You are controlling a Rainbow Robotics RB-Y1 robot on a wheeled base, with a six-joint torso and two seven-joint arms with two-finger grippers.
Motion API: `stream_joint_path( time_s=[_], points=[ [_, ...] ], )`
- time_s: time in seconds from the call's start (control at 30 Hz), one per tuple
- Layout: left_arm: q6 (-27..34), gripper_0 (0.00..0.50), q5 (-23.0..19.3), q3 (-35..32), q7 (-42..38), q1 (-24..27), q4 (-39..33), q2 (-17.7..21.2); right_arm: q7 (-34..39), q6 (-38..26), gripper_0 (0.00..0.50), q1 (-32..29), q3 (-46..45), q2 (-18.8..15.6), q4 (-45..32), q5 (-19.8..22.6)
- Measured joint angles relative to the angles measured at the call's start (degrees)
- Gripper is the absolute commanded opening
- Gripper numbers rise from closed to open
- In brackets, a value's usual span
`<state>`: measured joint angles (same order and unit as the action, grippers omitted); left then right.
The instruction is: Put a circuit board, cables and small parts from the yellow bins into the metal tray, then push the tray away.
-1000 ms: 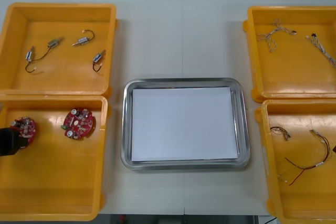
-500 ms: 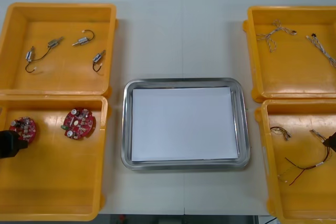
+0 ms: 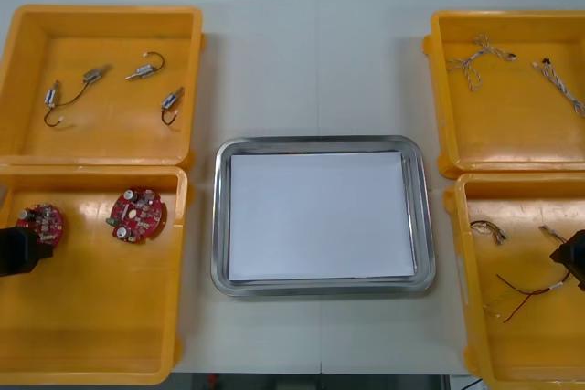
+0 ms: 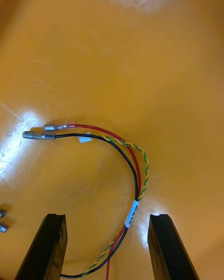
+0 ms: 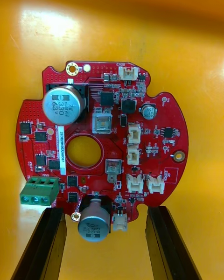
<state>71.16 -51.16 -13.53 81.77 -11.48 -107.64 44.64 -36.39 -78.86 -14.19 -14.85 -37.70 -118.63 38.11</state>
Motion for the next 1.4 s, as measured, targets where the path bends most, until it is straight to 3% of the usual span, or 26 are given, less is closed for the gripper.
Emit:
stream_joint_path(
  time_s=[0.07, 0.1, 0.13, 0.17, 0.2, 0.9, 1.4],
  points=[
    [0.0, 0.5, 0.0, 0.1, 0.0, 0.0, 0.0, 0.0, 0.0, 0.4, 0.5, 0.0, 0.1, 0.1, 0.6, -0.1],
    [0.0, 0.419, 0.0, 0.1, 0.0, 0.0, 0.0, 0.0, 0.0, 0.8, 0.5, 0.0, 0.2, 0.2, 1.0, -0.1],
    [0.0, 0.299, 0.1, 0.1, 0.0, 0.0, 0.0, 0.0, 0.0, 1.3, 0.5, 0.0, 0.4, 0.2, 1.5, -0.1],
    [0.0, 0.086, 0.1, 0.1, 0.0, 0.0, 0.0, 0.0, 0.0, 1.8, 0.5, 0.0, 0.5, 0.2, 1.9, -0.1],
    [0.0, 0.0, 0.1, 0.1, 0.0, 0.0, 0.0, 0.0, 0.0, 2.2, 0.5, 0.0, 0.7, 0.2, 2.4, -0.1],
    [0.1, 0.0, -0.5, 0.1, 0.0, 0.0, 0.0, 0.0, 0.0, 5.0, 0.5, 0.0, 4.0, 0.5, 6.2, -0.6],
    [9.8, 0.0, -2.7, -2.3, 0.0, 0.0, -5.6, 0.0, 0.0, 5.1, 0.5, 0.0, 4.4, 0.5, 6.5, -0.8]
  ],
)
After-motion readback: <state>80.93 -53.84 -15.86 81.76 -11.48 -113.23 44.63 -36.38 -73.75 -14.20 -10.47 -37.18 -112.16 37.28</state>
